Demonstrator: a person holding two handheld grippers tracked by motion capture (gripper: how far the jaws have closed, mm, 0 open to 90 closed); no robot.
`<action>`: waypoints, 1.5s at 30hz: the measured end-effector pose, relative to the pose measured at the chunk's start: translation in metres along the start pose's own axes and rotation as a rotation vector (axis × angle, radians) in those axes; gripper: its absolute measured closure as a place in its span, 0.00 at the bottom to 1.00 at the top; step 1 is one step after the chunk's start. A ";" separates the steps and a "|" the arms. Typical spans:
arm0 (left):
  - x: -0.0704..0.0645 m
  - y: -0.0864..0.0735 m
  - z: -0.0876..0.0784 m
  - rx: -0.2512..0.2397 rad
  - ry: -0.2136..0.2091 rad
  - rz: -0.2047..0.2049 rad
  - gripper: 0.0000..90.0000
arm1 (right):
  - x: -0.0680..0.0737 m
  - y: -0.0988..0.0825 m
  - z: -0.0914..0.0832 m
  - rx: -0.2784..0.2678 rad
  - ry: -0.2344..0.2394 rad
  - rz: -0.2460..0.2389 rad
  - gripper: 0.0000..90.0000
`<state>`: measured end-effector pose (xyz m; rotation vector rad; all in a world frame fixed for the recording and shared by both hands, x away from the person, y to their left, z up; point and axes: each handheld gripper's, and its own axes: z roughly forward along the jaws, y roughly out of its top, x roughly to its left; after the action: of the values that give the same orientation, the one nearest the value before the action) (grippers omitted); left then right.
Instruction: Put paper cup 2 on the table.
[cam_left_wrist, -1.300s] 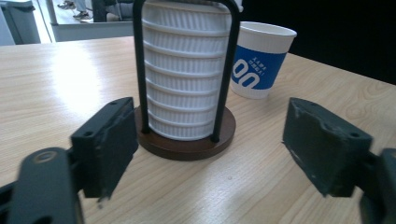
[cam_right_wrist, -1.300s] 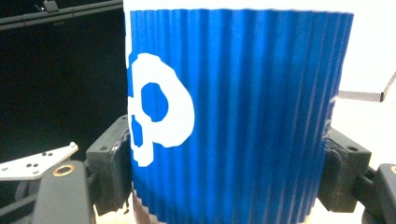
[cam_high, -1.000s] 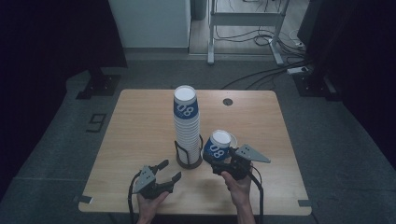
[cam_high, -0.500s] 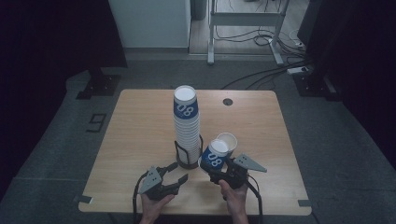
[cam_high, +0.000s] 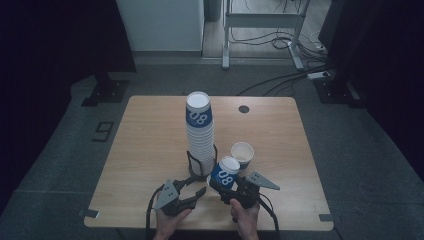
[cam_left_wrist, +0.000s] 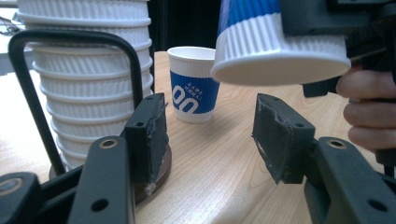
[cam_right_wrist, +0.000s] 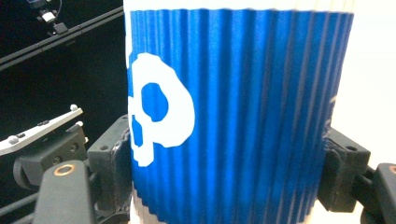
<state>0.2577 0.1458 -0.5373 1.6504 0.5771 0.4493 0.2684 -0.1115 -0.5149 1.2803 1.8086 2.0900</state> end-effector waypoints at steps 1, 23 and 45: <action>0.000 0.000 0.001 -0.002 -0.007 0.002 0.50 | -0.001 -0.001 0.000 0.005 0.000 0.011 0.24; -0.010 0.000 0.014 -0.053 -0.001 0.050 0.65 | 0.006 -0.018 0.011 0.037 0.062 0.064 0.24; -0.008 -0.002 0.010 -0.023 0.021 0.048 0.92 | 0.011 -0.013 0.015 0.034 0.070 -0.003 0.13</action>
<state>0.2568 0.1337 -0.5407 1.6418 0.5468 0.5071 0.2656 -0.0898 -0.5208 1.2267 1.8805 2.1375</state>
